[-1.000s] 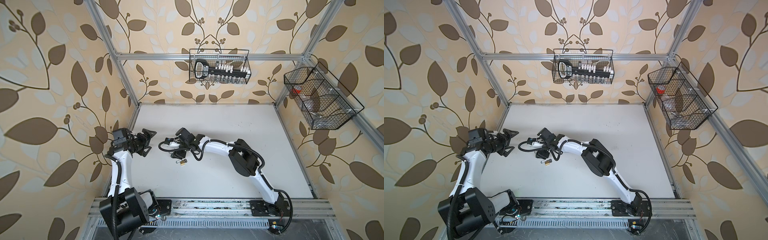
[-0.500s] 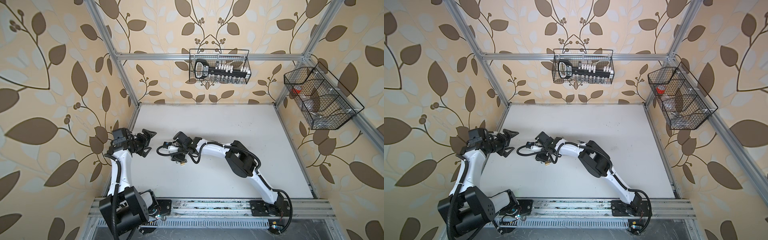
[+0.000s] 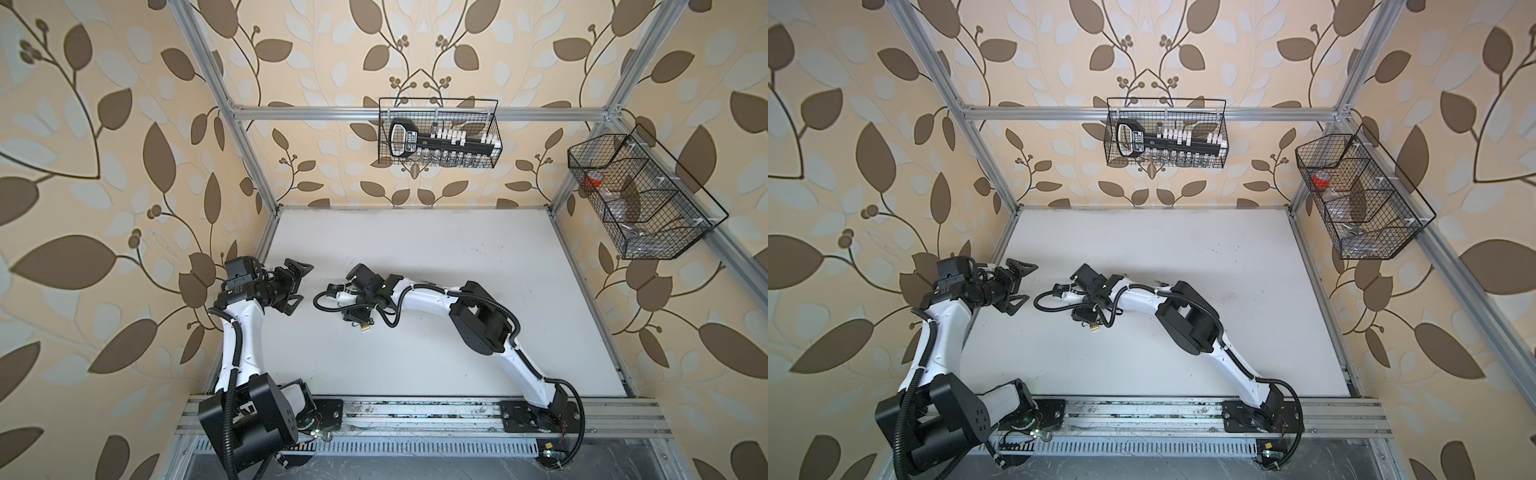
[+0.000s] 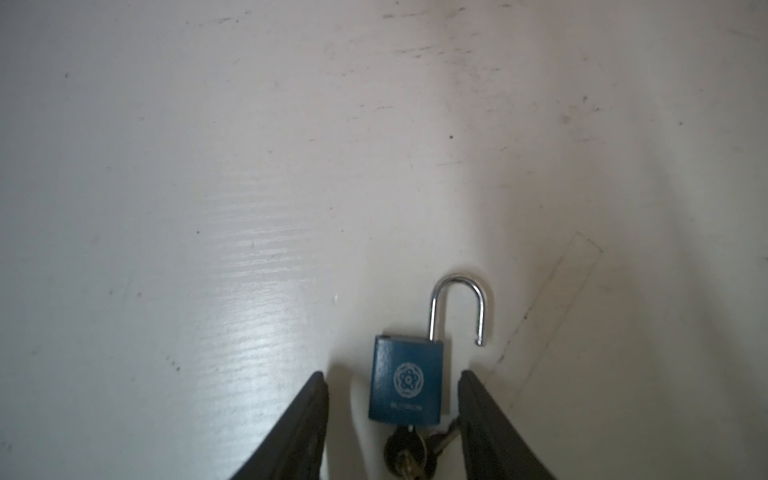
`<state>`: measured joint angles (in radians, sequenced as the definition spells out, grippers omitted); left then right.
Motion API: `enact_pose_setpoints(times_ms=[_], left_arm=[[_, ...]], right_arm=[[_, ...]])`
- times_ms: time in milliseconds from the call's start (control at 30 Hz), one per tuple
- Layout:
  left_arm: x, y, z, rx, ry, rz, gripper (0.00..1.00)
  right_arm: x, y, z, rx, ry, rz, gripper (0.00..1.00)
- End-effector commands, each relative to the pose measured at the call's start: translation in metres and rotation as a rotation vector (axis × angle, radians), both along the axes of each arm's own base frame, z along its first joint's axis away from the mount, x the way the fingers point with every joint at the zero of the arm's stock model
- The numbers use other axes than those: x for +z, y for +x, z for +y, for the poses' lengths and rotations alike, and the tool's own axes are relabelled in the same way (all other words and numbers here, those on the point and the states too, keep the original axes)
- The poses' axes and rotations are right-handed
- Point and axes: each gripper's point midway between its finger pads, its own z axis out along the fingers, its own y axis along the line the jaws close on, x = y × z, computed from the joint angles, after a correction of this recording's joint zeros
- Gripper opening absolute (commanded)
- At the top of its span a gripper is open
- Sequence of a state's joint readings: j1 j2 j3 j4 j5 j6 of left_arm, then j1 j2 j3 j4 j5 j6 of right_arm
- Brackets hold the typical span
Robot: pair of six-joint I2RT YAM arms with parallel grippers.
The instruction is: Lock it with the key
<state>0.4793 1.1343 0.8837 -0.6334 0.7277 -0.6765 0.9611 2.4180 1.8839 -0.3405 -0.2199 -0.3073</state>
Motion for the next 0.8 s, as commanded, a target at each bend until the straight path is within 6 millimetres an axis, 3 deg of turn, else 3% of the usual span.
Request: enact_pose_setpoints(times_ms=[0, 533, 767], left_arm=[[0.017, -0.001, 0.002, -0.009, 0.036, -0.041, 0.99], [0.018, -0.003, 0.003, -0.006, 0.051, -0.039, 0.99], [0.022, 0.000, 0.004, -0.014, 0.058, -0.049, 0.99]], right_arm=[[-0.018, -0.004, -0.002, -0.001, -0.039, 0.031, 0.49], [-0.027, 0.001, -0.008, -0.037, -0.068, 0.034, 0.35], [-0.003, 0.005, -0.003, -0.043, -0.025, 0.020, 0.25]])
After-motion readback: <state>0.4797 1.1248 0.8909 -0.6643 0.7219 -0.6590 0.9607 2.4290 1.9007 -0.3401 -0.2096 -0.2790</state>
